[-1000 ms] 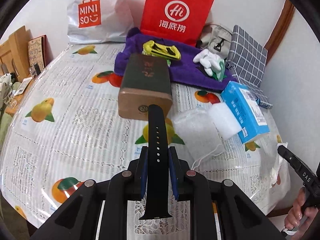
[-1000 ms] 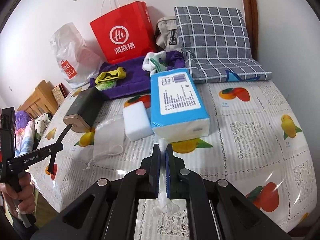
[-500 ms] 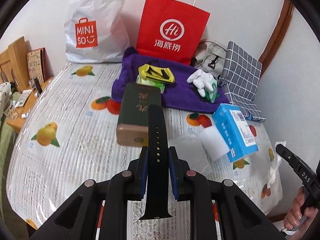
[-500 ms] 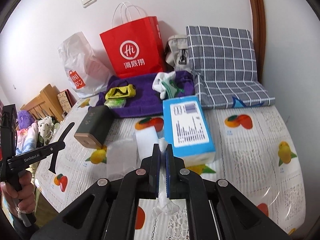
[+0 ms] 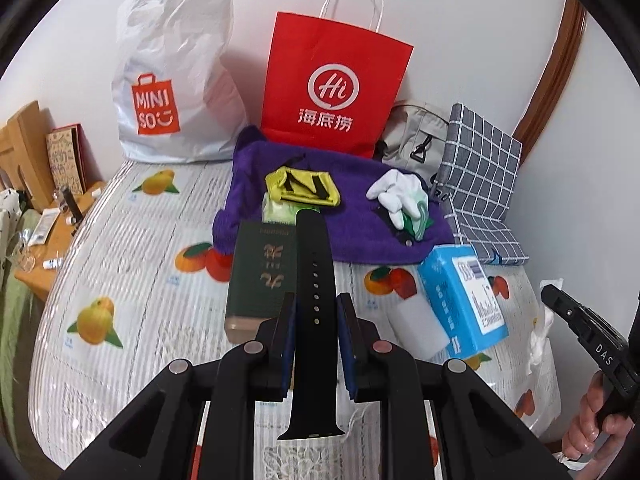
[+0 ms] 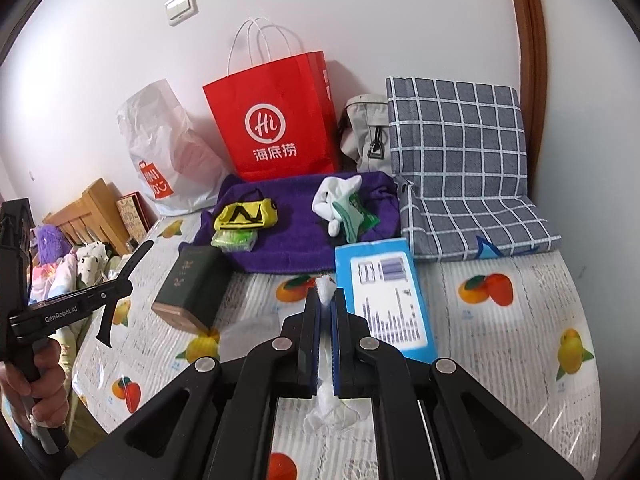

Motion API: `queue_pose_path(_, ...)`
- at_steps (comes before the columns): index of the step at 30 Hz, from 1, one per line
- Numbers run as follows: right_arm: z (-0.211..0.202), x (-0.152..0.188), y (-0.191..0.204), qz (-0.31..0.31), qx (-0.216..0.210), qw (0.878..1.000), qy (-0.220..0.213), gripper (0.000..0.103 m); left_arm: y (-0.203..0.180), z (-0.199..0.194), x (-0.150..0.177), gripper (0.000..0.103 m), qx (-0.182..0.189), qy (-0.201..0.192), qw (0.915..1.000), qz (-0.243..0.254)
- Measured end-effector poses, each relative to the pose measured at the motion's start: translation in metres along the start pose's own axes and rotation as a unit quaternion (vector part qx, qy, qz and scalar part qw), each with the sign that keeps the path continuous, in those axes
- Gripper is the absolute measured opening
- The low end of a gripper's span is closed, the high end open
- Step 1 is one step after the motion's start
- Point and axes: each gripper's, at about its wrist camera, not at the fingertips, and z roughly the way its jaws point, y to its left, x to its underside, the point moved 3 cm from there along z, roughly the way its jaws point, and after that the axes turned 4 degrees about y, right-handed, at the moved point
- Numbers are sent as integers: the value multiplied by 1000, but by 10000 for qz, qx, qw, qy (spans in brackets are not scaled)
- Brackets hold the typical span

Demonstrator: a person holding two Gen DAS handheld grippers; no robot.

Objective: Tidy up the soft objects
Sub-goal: 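Lift and carry the black strap and white tissue toward the purple towel, then lower the strap with the left tool while the right tool lowers the tissue, both opening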

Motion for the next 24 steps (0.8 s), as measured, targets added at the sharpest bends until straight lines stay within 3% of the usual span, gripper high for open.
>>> queue_pose_path(24,54,-89,-15,65,-1,9996,-278,5,-17,35,-89,19,-279,-185,9990,312)
